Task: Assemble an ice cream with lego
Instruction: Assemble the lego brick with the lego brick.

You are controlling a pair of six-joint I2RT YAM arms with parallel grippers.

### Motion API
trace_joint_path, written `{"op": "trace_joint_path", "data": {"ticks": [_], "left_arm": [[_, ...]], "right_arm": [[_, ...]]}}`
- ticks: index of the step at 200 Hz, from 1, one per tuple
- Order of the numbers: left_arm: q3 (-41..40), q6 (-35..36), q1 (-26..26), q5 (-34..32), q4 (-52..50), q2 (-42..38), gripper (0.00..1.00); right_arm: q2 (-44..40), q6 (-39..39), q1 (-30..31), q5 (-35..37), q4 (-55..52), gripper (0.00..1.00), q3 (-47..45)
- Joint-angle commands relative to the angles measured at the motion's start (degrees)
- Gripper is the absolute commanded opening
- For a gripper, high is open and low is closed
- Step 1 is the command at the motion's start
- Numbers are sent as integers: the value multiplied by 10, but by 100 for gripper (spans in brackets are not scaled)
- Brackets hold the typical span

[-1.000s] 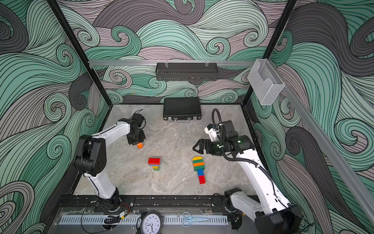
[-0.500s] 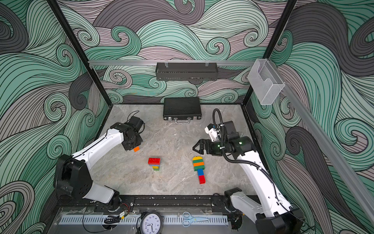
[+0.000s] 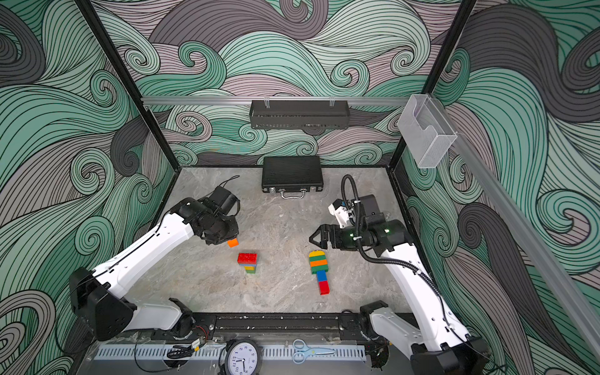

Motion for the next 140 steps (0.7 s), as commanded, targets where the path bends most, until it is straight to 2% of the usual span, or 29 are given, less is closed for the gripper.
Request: {"op": "trace_joint_path", "data": {"ticks": [1,24,66,91,113,140], "left_arm": [[33,164,-8,52,-71,-22,0],[37,265,-16,72,-94,-36,0],[-15,457,-34,139,29,-143,0],[-15,566,-34,160,49,-180,0],[9,636,-34,205,-6,-147,0],[51,731,-34,211,-111,-103,0]], "right_arm": [[-1,-24,3,-15,-11,99,13],[6,-30,3,-19,-10,99,19],[19,-40,3,-20,-19,99,37],[25,-45,3,-20,-21,99,42],[37,-52,3,-23,-26,99,52],[46,-62,3,-21,-32,99,60]]}}
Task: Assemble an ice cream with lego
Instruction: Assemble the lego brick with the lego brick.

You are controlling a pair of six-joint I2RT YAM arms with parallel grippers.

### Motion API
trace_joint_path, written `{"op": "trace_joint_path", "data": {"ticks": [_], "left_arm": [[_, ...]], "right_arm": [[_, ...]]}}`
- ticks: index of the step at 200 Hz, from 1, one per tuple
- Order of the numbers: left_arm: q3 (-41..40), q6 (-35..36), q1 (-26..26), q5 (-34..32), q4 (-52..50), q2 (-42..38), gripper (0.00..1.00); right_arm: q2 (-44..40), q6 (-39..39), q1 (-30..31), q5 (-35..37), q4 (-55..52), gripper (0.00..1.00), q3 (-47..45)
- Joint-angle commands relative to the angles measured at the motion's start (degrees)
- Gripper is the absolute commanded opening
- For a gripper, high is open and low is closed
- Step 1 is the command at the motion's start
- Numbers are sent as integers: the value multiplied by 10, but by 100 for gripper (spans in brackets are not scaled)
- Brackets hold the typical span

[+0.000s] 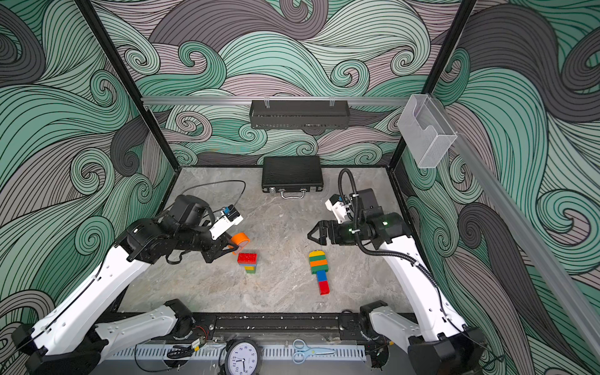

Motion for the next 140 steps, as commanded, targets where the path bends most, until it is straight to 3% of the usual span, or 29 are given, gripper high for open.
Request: {"op": "trace_joint_path", "data": {"ticks": [1,38,75,96,140], "left_arm": [[33,134,-2,33,-94,40,0],[31,226,-2,-4,-83,37,0],[40,301,-2,4,-114,84,0],[38,321,-1,-14,-113,99,0],[58,348,-1,19,-105,132,0]], "right_arm": [[6,-26,3,-9,-19,99,15],[19,-29,3,-15,-13,99,11],[21,-32,3,-14,-14,99,14],[22,-32,3,-20,-13,99,10],[14,-18,2,-37,7,99,-8]]}}
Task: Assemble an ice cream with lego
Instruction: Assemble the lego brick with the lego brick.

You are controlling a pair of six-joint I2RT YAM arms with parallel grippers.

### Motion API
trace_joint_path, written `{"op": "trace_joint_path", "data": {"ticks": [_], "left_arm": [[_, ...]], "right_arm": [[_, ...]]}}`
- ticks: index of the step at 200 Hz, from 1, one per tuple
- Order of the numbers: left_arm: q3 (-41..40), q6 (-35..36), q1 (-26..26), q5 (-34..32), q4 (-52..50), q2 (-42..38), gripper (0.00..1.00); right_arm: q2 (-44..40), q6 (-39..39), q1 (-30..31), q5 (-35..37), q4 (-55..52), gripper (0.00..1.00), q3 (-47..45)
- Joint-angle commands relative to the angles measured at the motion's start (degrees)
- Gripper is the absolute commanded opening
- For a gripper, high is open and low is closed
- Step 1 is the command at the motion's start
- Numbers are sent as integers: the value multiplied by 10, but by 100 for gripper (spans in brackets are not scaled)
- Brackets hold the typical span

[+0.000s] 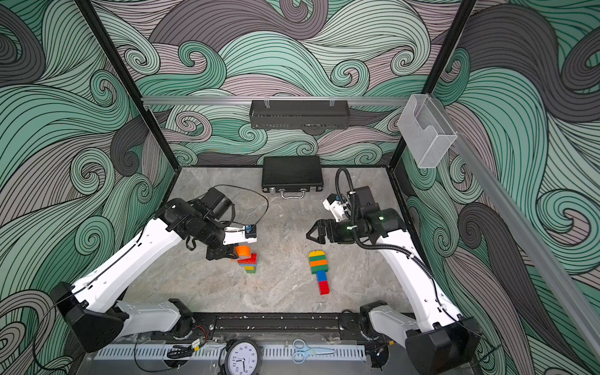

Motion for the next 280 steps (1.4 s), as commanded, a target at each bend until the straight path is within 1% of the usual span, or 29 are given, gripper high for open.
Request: {"op": "trace_joint_path", "data": {"ticks": [1,48,101,131,136,177,250,280], "left_arm": [[29,37,-1,21,-17,16,0],[24,66,-1,26,-25,49,0],[13,74,-1,29,-10,66,0],[10,83,-1,15,-2,72,0],[11,83,-1,14,-2,91,0],[16,98,-2,-2,5,116,0],[3,107,-1,-8,32,115,0],[-4,105,-1,3,36,108,0]], "right_arm": [[-8,-3,3,-24,10,99,-11],[-21,23,4,-47,45,99,-43],[-31,52,12,-51,78,99,-77],[-33,55,15,-47,81,99,-81],[-33,56,16,-47,81,99,-82],[-33,57,17,-45,81,99,-84],[-33,58,18,-43,78,99,-84],[-31,58,17,-42,77,99,-83]]}}
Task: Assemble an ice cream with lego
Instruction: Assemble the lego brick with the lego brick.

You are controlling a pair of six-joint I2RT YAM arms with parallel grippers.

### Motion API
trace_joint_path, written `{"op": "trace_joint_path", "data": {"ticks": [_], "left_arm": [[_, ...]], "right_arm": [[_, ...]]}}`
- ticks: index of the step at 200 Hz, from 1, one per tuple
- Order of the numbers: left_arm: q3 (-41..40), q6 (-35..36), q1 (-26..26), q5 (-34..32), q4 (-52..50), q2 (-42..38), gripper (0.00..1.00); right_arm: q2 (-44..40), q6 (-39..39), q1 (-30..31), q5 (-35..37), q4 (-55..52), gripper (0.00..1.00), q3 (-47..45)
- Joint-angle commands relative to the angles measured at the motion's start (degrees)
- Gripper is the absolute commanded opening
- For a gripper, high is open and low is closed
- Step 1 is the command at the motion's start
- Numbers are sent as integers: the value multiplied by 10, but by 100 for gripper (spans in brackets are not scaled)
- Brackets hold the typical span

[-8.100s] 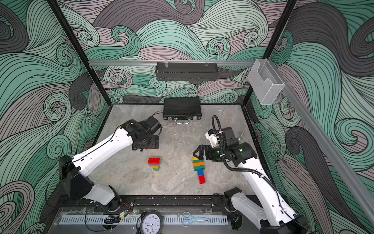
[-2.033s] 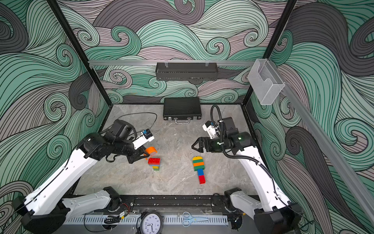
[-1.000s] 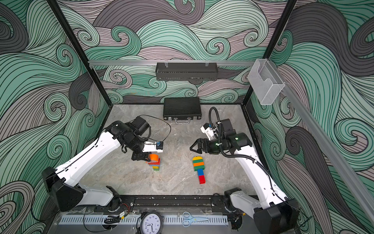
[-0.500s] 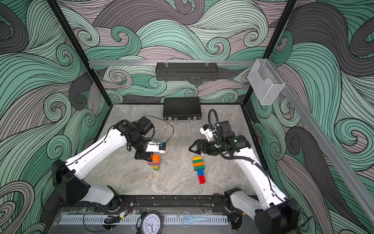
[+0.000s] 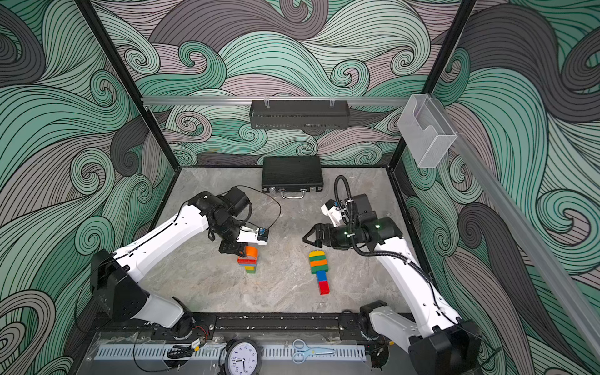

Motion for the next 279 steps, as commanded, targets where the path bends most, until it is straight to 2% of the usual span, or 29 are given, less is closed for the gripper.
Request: {"op": "trace_joint_path", "data": {"ticks": [1,279], "left_arm": [[-4,10,-2,12,5,-12,0],[-46,13,3,-6,32,-39,0]], "right_arm": [[-4,-4,3,-3,-1,99,-4],[1,-2,8,2,-7,99,5]]}}
